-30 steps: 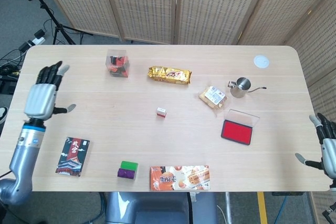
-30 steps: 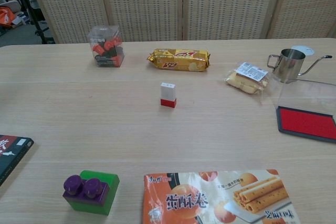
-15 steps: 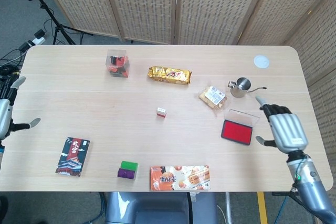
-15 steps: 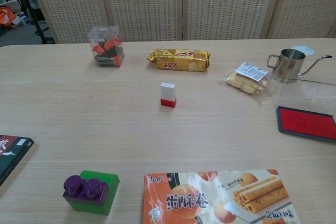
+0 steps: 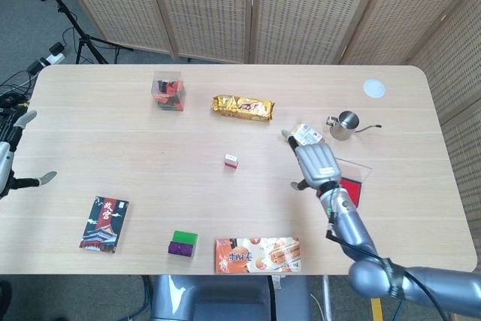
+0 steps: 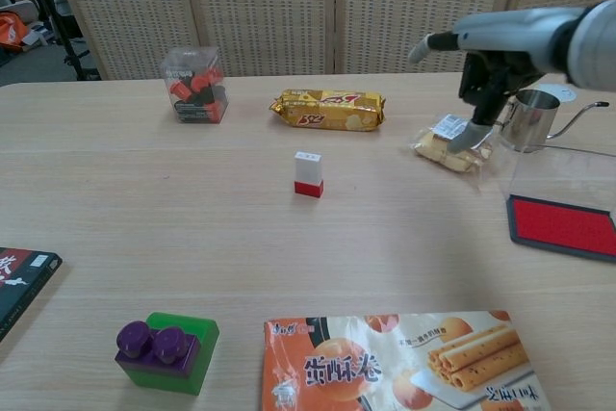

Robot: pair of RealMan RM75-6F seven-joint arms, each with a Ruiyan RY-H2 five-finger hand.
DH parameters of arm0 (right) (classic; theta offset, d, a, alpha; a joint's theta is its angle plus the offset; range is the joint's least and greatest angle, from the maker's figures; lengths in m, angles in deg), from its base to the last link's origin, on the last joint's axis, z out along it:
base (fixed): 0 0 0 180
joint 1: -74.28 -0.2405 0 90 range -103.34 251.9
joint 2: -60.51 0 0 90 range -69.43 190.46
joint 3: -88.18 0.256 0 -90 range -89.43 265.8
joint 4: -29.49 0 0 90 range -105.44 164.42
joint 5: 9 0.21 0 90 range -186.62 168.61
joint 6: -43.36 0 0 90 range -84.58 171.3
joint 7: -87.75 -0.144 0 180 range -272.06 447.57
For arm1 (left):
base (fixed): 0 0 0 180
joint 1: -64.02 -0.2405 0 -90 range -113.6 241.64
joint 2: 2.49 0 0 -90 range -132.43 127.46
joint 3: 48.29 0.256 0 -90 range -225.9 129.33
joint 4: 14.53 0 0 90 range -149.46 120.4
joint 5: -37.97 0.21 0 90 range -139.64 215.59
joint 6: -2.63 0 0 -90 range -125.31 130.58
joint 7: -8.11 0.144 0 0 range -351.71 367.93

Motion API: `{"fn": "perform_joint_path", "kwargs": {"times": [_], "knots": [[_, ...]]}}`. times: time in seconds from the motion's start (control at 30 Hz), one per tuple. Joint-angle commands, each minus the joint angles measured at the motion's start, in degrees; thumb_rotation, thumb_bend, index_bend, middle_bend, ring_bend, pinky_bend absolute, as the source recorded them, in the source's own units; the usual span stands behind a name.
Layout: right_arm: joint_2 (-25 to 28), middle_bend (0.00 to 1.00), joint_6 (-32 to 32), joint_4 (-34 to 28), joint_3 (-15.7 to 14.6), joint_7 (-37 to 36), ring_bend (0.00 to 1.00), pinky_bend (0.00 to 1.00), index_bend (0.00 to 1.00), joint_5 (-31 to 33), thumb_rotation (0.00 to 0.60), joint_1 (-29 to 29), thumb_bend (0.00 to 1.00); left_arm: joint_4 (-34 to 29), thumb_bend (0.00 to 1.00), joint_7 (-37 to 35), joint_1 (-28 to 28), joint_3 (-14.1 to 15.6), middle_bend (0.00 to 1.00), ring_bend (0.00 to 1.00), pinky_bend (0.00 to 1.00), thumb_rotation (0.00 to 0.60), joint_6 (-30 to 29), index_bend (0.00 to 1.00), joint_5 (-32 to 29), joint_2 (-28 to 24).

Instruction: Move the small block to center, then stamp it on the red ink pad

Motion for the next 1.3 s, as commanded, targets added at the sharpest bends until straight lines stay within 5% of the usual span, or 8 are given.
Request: {"fn": "perform_joint_path", "kwargs": {"times": [0.03, 0.43, 1.0, 1.3], "knots": [[-11.3, 0.94, -2.3, 10.7, 1.9, 5.5, 0.89, 1.00, 0.17, 9.2, 0.600, -9.1, 0.00, 0.5, 0.00, -0.5, 0.4, -0.5, 0.00, 0.00, 0.00, 0.600, 1.5, 0.00, -0.7, -0.2], [-24.4, 0.94, -2.1, 26.9, 0.9, 5.3, 0.90, 1.00, 0.33, 8.5, 0.600, -15.1, 0.08, 1.2, 0.00, -0.9, 0.9, -1.5, 0.00, 0.00, 0.00, 0.600, 5.1, 0.00, -1.5, -0.5], [-32.9, 0.95, 1.2, 39.8, 4.3, 1.7, 0.90, 1.00, 0.41, 7.0, 0.600, -17.9, 0.33, 1.7, 0.01, -1.7, 0.7, -2.5, 0.00, 0.00, 0.00, 0.600, 7.4, 0.00, -2.2, -1.0], [-35.7, 0.95, 2.7, 43.7, 6.9, 0.8, 0.90, 1.00, 0.42, 8.0, 0.600, -18.9, 0.36, 2.0, 0.01, -1.7, 0.8, -3.0, 0.00, 0.00, 0.00, 0.600, 8.0, 0.00, -2.3, -0.8]]}}
